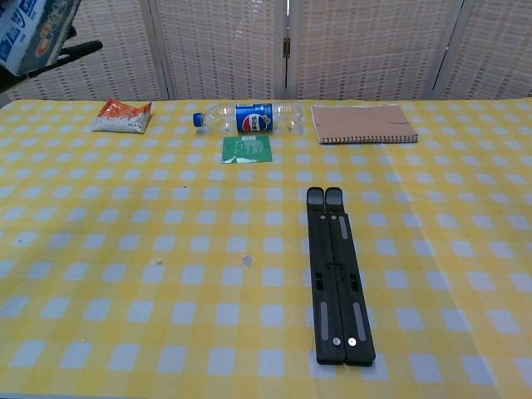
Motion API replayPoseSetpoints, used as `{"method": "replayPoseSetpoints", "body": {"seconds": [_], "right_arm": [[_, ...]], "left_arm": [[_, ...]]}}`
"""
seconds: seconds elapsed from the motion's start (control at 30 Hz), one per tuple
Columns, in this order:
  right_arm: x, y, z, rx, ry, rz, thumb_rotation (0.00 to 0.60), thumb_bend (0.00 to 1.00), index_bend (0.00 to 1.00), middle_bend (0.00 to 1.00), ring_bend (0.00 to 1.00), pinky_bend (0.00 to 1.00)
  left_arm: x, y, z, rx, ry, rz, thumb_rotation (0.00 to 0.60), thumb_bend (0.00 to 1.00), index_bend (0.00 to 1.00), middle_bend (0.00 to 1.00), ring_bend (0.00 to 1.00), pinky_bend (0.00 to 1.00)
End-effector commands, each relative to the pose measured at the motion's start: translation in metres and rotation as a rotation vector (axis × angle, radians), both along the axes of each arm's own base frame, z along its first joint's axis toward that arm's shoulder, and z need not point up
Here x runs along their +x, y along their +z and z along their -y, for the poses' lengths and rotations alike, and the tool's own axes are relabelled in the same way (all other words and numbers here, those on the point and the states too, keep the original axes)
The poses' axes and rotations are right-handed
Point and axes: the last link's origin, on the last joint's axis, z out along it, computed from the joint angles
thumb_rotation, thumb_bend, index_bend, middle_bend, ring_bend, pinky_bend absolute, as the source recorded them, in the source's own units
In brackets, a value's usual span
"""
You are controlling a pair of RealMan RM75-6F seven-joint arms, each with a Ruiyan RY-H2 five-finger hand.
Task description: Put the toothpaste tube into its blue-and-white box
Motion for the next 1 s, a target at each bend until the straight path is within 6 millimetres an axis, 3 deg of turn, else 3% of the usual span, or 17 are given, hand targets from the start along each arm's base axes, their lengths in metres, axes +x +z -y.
{"method": "replayPoseSetpoints", "body": {"seconds": [0.03,0.2,0.4,0.63,1.0], "right_arm": [[-0.009,0.0,-0.002,0.002,-0.028,-0.02,0.6,0.34,0.0,0.0,0.02,0.0],[-0.017,-0.001,-0.003,0.015,-0.048,-0.041,0.6,0.34,0.0,0.0,0.02,0.0],[-0.026,-0.006,-0.008,0.02,-0.059,-0.104,0.6,0.34,0.0,0.0,0.02,0.0],[-0.032,-0.006,-0.016,0.025,-0.051,-0.122,0.6,0.34,0.0,0.0,0.01,0.0],[-0.036,-0.01,-0.022,0.026,-0.065,-0.17,0.6,0.34,0.0,0.0,0.02,0.0]], "left_arm": [[-0.002,0.001,0.001,0.018,-0.003,0.063,0.6,0.21,0.52,0.61,0.48,0.08],[-0.005,-0.006,0.001,0.039,-0.004,-0.001,0.6,0.21,0.52,0.61,0.48,0.08],[-0.024,-0.033,0.011,0.081,-0.018,-0.375,0.6,0.21,0.52,0.61,0.48,0.08],[-0.052,-0.051,0.023,0.124,0.002,-0.598,0.6,0.21,0.53,0.61,0.48,0.08],[-0.077,-0.082,0.035,0.1,0.001,-0.708,0.6,0.21,0.52,0.61,0.48,0.08]]}}
